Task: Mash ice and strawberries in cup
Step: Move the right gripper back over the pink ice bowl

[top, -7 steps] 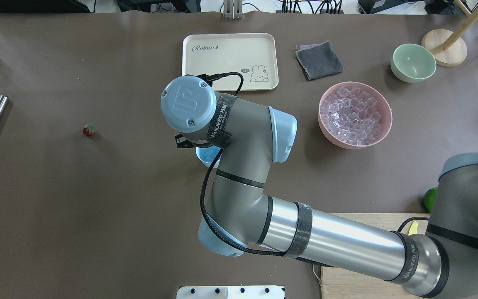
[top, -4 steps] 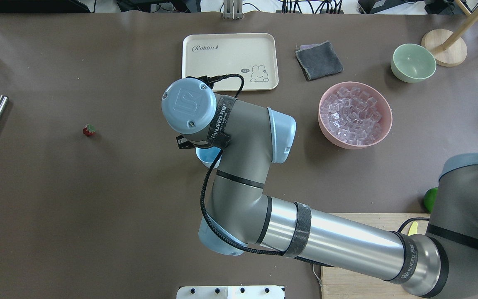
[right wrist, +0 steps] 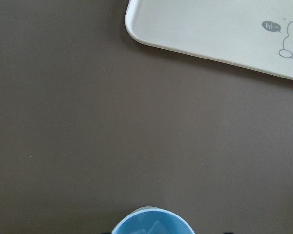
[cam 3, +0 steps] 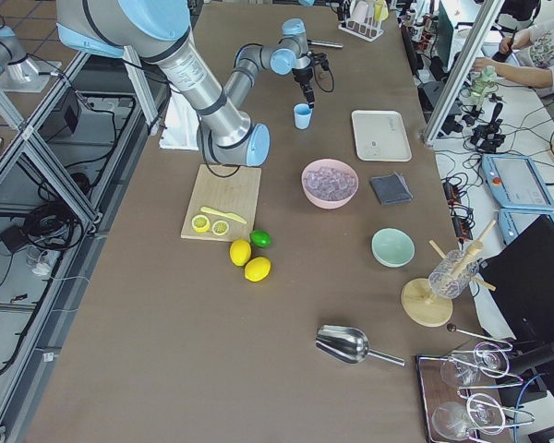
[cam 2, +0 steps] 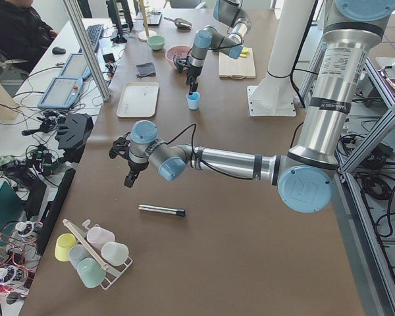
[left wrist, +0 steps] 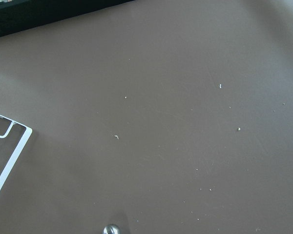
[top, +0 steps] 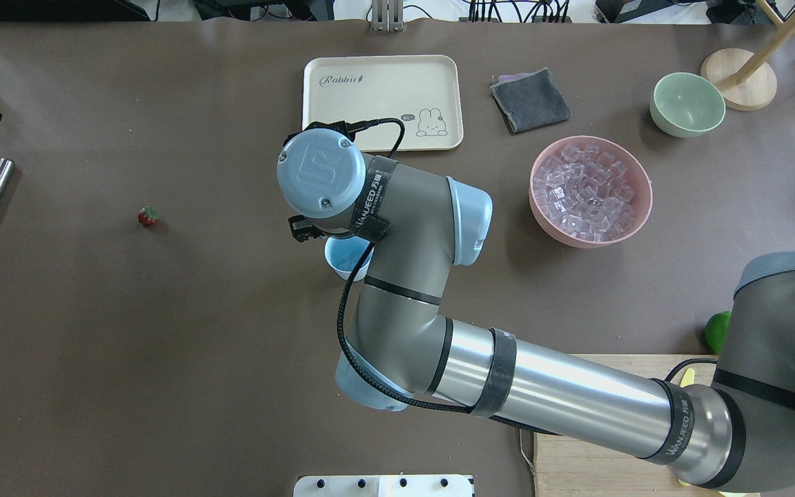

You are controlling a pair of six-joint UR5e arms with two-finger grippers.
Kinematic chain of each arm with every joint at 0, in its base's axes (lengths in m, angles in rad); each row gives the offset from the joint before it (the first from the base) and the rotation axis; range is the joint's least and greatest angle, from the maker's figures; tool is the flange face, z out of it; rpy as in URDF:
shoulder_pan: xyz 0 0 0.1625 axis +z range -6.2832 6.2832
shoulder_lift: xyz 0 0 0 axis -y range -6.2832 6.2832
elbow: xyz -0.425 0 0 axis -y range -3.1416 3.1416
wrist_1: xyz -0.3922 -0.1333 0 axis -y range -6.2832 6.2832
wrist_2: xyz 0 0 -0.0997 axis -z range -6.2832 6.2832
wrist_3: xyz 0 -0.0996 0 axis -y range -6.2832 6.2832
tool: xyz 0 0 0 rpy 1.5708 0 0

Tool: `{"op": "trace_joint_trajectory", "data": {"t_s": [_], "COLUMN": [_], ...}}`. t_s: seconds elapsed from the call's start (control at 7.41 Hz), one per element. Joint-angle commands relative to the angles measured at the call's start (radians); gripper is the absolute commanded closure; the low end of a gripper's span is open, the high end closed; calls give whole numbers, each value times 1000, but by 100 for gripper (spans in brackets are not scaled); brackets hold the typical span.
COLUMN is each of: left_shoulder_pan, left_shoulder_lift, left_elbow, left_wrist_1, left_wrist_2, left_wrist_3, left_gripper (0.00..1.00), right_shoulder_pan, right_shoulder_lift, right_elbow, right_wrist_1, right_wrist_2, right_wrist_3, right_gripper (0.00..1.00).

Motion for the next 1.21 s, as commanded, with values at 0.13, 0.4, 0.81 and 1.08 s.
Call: {"op": "trace_joint_trajectory", "data": {"t_s": [0.13,0.4,0.81,1.08], "left_shoulder_pan": [18,49,64,70], "left_shoulder_lift": [0,-2,-18,-23], "left_elbow": [-3,-2,1,3], "left_wrist_1": [-2,-41,-49,-49], "left_wrist_2": [4,4,6,6], "left_wrist_3": [-2,-50,-57,-55], "left_gripper": [3,3,3,3], "right_shoulder_pan": [215,336,389,388], "right_shoulder_lift": [-272,-424,-670,-669], "right_elbow": [196,267,259,238], "right_wrist_1": [5,8,248,269], "right_wrist_2": [168,255,280,277], "right_wrist_3": [-315,-484,-729,-636], "right_gripper": [2,2,2,5]}}
